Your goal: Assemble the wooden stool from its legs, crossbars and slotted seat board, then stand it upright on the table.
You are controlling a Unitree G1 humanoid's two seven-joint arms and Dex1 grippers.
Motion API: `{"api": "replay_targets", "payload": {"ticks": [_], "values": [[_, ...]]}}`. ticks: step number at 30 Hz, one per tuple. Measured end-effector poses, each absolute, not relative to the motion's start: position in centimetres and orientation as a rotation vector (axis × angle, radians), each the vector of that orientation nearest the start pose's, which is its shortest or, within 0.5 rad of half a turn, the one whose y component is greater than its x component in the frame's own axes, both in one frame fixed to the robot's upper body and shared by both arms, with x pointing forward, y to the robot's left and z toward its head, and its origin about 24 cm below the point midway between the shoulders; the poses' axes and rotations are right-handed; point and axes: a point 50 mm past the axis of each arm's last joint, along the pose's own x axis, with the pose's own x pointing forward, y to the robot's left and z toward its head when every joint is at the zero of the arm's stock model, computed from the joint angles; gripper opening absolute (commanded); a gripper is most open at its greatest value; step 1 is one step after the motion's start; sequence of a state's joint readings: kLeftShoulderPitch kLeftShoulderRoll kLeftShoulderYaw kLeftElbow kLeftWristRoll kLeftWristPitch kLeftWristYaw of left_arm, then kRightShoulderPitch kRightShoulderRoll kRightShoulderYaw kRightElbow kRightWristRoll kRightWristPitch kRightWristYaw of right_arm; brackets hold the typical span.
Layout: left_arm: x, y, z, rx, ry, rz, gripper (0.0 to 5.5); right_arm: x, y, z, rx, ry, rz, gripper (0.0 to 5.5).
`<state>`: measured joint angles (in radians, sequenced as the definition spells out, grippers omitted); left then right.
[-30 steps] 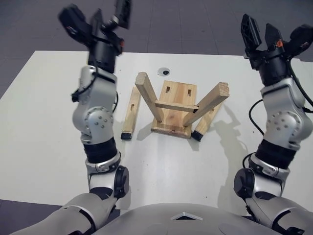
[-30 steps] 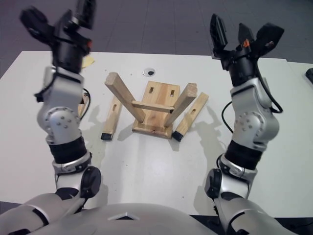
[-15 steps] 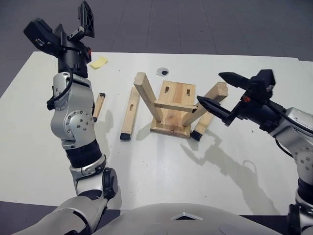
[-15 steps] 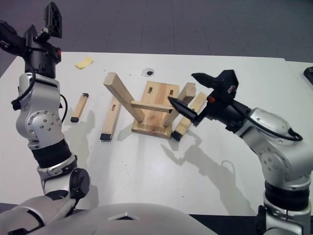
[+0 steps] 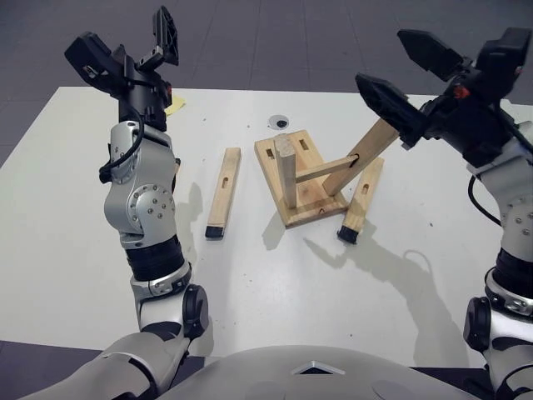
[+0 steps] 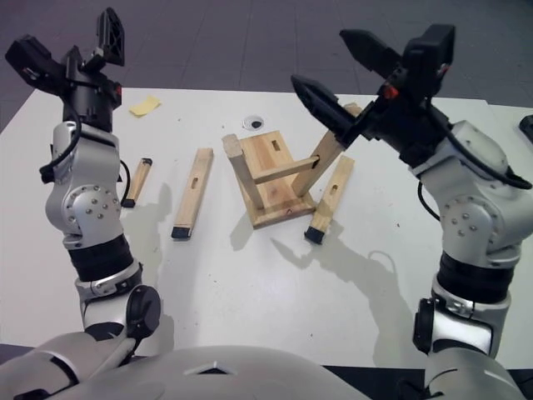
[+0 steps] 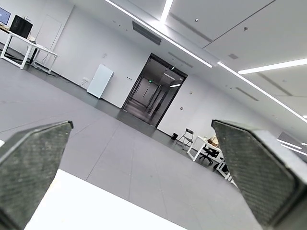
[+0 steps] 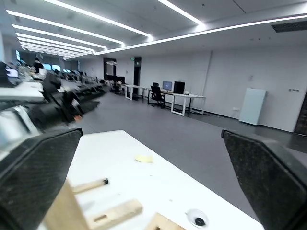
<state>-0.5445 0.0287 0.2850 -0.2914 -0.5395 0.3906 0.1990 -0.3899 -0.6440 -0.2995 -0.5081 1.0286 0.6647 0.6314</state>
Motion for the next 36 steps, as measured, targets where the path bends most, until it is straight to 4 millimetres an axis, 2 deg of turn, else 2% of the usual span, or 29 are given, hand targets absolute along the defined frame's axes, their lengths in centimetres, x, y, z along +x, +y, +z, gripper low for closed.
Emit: {"api": "replay_targets", "payload": {"ticks": [2, 4, 10, 16, 29, 34, 36], "values": [[30.4, 17.2, 21.9, -0.542, -0.405, 0.022, 5.38, 21.8, -17.4, 24.2, 0.056, -0.234, 1.137, 5.4], [30.2, 17.2, 22.2, -0.54, -0.417, 0.02, 5.38, 21.2, -16.8, 23.3, 0.04, -0.171, 1.168, 5.4], [30.2, 16.4, 22.1, -0.547, -0.408, -0.003, 5.38, 23.0, -13.4, 18.9, -0.005, -0.018, 1.105, 5.4], [30.7, 15.8, 21.5, -0.552, -0.369, -0.015, 5.4, 23.7, -11.2, 16.1, -0.008, 0.036, 1.082, 4.47], [30.9, 15.7, 21.1, -0.553, -0.348, -0.019, 5.4, 23.9, -10.2, 15.7, 0.044, 0.013, 1.057, 2.39], [31.1, 15.6, 20.9, -0.553, -0.336, -0.018, 5.4, 23.8, -10.6, 15.8, 0.016, 0.015, 1.085, 2.16], [31.1, 15.5, 20.8, -0.555, -0.332, -0.02, 5.4, 23.7, -11.6, 16.0, -0.029, 0.018, 1.149, 2.06]]}}
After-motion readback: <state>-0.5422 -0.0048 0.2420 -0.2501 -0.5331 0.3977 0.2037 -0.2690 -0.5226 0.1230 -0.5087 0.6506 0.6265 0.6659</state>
